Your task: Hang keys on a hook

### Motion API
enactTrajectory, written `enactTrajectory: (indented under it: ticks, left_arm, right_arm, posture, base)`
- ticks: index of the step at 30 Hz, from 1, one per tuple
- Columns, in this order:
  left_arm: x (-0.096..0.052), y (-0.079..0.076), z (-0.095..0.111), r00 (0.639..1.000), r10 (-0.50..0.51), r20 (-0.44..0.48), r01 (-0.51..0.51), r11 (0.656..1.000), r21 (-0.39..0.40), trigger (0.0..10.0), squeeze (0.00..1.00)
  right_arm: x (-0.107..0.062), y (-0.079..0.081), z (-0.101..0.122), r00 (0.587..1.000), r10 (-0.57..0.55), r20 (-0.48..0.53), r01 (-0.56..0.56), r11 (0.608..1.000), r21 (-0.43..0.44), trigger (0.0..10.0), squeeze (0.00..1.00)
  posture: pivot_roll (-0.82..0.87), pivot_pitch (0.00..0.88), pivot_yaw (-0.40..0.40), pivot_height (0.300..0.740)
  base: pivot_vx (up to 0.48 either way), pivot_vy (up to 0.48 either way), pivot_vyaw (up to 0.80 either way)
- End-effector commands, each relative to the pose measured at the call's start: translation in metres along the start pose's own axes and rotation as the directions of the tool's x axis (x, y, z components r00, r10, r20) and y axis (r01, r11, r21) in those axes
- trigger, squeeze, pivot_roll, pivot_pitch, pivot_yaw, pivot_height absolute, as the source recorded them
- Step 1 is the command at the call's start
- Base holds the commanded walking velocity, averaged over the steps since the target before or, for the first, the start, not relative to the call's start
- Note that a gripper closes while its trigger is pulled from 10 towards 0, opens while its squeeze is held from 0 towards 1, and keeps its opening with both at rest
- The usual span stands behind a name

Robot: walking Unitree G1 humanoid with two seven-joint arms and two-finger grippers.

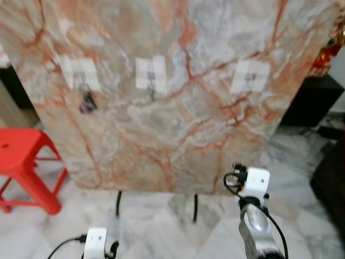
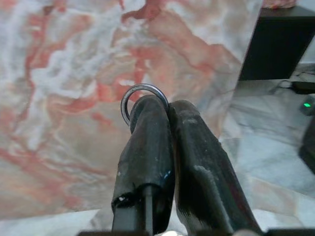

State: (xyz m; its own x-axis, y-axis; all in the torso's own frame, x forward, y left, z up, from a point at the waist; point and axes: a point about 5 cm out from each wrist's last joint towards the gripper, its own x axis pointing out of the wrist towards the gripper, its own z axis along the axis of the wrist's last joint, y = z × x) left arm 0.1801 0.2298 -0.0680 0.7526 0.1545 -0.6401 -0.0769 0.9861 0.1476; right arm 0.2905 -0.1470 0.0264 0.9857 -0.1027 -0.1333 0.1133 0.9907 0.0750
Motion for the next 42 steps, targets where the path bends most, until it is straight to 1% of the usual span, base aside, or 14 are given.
enactTrajectory:
  ticks: [1, 5, 17, 25, 34, 42]
  left_arm:
    - [0.0, -0.0017, -0.0008, 1.0, -0.007, -0.006, 0.007, 1.0, 0.004, 10.0, 0.0]
    - [0.0, -0.0026, -0.0009, 1.0, -0.008, -0.005, 0.008, 1.0, 0.006, 10.0, 0.0]
    - [-0.0002, -0.0045, -0.001, 1.0, -0.014, -0.004, 0.014, 1.0, 0.014, 10.0, 0.0]
    - [-0.0006, -0.0046, -0.0013, 1.0, -0.014, 0.0, 0.014, 1.0, 0.015, 10.0, 0.0]
    - [-0.0004, -0.0059, -0.0007, 1.0, -0.019, 0.004, 0.018, 1.0, 0.019, 10.0, 0.0]
    - [-0.0002, -0.0052, -0.0012, 1.0, -0.016, -0.005, 0.016, 1.0, 0.016, 10.0, 0.0]
  right_arm:
    - [0.0016, -0.0019, 0.0027, 1.0, 0.001, 0.011, -0.001, 1.0, -0.012, 10.0, 0.0]
    - [0.002, -0.0024, 0.0029, 1.0, 0.003, 0.011, -0.003, 1.0, -0.02, 10.0, 0.0]
    - [0.0019, -0.0043, 0.0029, 1.0, -0.004, 0.013, 0.005, 1.0, -0.025, 10.0, 0.0]
    - [0.0028, -0.0024, 0.0039, 1.0, -0.002, 0.014, 0.002, 1.0, -0.023, 10.0, 0.0]
    - [0.0035, -0.0033, 0.004, 1.0, -0.003, 0.011, 0.003, 1.0, -0.01, 10.0, 0.0]
    - [0.0057, -0.0013, 0.0077, 1.0, 0.008, 0.023, -0.008, 1.0, -0.003, 10.0, 0.0]
  posture:
    - [0.02, 0.033, -0.048, 0.732]
    - [0.02, 0.033, -0.046, 0.732]
    - [0.01, 0.031, -0.042, 0.732]
    - [0.02, 0.026, -0.044, 0.732]
    - [0.01, 0.012, -0.042, 0.732]
    - [0.01, 0.005, -0.042, 0.732]
  base:
    - [0.0, -0.368, 0.0]
    - [0.0, -0.368, 0.33]
    - [0.0, -0.371, 0.8]
    - [0.0, -0.37, 0.73]
    - [0.0, -0.367, 0.0]
    - [0.0, 0.0, 0.0]
